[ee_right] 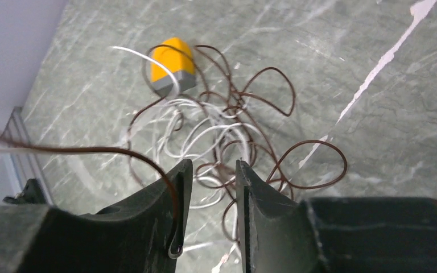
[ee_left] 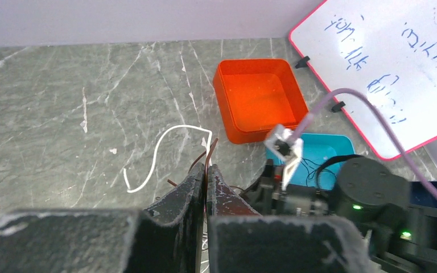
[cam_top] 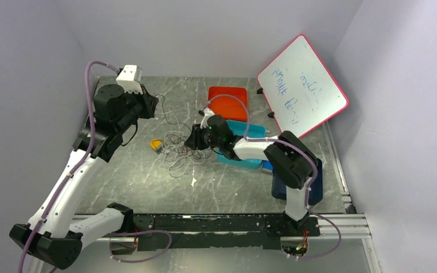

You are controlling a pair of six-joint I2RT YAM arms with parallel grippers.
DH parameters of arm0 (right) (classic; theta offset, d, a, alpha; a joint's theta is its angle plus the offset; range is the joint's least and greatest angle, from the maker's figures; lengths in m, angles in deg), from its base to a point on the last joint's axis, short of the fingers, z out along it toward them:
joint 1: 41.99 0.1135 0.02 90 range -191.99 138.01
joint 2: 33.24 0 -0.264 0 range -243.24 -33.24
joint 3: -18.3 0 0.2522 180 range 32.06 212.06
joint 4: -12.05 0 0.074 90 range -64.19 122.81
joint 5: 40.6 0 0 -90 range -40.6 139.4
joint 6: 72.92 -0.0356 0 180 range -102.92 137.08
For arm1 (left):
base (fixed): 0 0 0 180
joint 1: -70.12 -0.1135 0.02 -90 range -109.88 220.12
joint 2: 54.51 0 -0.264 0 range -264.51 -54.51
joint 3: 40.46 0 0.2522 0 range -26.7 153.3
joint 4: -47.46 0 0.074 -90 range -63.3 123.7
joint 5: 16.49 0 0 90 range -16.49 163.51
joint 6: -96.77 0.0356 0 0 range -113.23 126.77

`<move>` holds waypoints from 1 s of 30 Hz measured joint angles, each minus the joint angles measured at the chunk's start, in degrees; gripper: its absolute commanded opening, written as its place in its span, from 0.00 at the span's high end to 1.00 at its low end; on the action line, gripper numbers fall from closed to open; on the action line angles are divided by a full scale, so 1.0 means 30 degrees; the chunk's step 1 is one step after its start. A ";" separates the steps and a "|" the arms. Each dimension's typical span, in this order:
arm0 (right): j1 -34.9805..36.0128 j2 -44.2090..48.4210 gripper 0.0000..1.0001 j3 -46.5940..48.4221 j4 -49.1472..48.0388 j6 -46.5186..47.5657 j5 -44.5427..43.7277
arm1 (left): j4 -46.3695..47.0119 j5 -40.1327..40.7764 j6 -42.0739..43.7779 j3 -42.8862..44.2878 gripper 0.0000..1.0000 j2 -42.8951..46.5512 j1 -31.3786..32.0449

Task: Untangle the cables

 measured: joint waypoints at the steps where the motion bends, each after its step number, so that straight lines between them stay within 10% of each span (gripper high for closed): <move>1: 0.0000 0.0554 0.58 -0.0408 -0.0138 0.0146 0.0073 | -0.0058 0.0029 0.0044 0.0000 0.93 0.0007 -0.0007; 30: -0.0015 1.1730 0.24 -0.4422 0.3089 0.4699 -0.4328 | -0.0350 -0.0036 0.1654 -0.0299 0.93 0.0087 -0.0087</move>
